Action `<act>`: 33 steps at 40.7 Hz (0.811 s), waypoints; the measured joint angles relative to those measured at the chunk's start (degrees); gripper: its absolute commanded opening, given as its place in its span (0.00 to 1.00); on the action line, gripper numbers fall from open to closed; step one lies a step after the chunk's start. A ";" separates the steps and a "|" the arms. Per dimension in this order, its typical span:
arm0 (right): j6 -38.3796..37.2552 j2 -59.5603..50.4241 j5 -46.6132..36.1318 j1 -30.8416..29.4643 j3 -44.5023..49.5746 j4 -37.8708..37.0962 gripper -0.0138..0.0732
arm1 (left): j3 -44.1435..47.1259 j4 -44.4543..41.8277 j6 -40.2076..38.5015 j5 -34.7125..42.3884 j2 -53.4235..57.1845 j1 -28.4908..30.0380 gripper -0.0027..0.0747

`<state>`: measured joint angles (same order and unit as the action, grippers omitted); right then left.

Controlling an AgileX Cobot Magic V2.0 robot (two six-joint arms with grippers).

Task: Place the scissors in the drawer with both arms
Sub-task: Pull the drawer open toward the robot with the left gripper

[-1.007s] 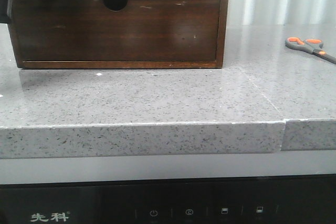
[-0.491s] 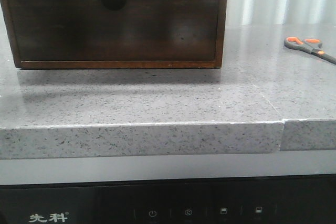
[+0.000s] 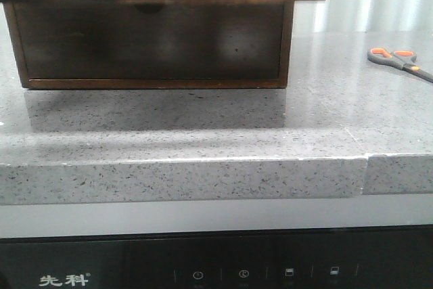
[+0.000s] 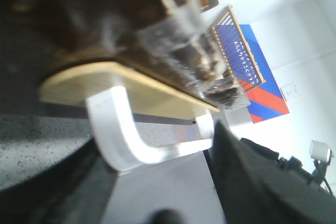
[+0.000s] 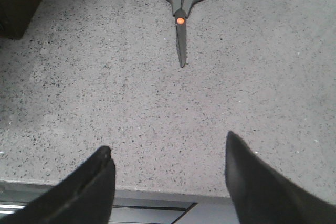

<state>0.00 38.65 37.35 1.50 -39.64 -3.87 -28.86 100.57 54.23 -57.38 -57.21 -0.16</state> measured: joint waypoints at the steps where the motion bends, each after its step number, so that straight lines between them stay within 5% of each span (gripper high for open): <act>1: 0.00 0.00 0.00 0.00 0.00 0.00 0.71 | 0.00 -0.24 0.04 -0.14 0.10 0.00 0.80; 33: 0.00 0.00 0.00 0.00 0.00 0.00 0.71 | 0.00 -15.66 -0.98 0.29 0.71 0.00 0.79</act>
<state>0.00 38.65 37.35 1.50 -39.64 -3.87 -28.86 84.91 53.25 -57.09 -56.50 -0.16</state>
